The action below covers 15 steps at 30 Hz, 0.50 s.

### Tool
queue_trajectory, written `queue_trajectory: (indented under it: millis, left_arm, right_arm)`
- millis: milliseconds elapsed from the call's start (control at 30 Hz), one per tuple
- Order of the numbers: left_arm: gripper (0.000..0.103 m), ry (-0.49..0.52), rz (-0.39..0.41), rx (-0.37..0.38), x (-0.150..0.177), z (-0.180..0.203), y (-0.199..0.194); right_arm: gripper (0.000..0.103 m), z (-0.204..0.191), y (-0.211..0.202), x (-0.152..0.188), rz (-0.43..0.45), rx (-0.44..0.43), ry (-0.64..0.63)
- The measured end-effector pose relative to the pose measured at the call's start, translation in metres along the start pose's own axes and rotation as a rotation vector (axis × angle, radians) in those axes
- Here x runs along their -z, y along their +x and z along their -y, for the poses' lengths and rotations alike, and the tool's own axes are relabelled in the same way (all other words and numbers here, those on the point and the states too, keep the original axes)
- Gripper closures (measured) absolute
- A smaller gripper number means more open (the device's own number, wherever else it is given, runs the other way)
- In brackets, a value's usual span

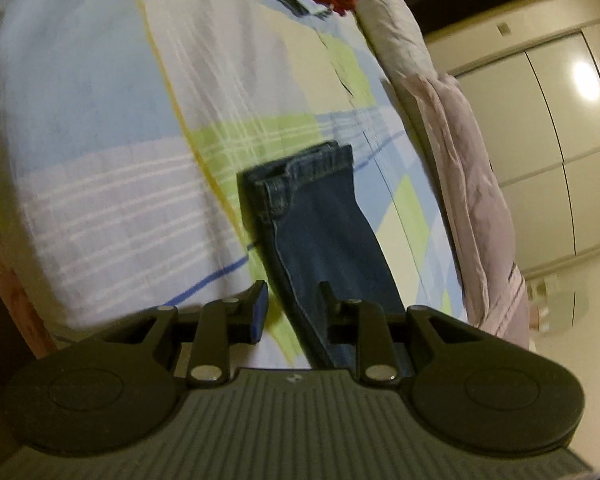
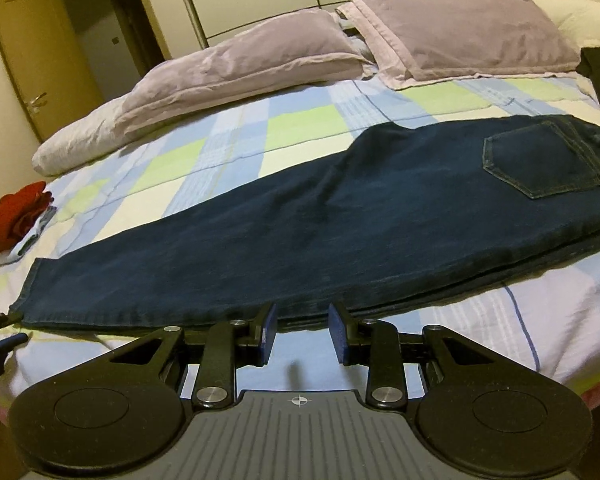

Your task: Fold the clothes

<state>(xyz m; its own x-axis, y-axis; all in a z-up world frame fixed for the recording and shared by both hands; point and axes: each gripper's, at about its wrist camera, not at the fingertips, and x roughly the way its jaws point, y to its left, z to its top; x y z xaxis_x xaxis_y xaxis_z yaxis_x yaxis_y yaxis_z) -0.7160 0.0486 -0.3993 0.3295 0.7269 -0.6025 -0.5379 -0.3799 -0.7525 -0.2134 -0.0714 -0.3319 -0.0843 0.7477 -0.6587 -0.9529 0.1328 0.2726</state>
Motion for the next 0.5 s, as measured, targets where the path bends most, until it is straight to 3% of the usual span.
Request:
queue_trajectory:
  millis: [167,400,500]
  left_arm:
    - [0.076,-0.012,0.022,-0.030,-0.001,0.007,0.010]
    - [0.057,-0.015,0.054,-0.073,0.004,0.023,0.016]
    - [0.058,-0.069,0.087,-0.058,0.008,0.019,0.016]
  right_arm:
    - [0.070,0.006,0.010,-0.002,-0.006,0.016,0.021]
    - [0.070,0.015,0.028,-0.008,-0.006,0.020,0.057]
    - [0.070,0.018,0.033,-0.011,0.003,0.016,0.066]
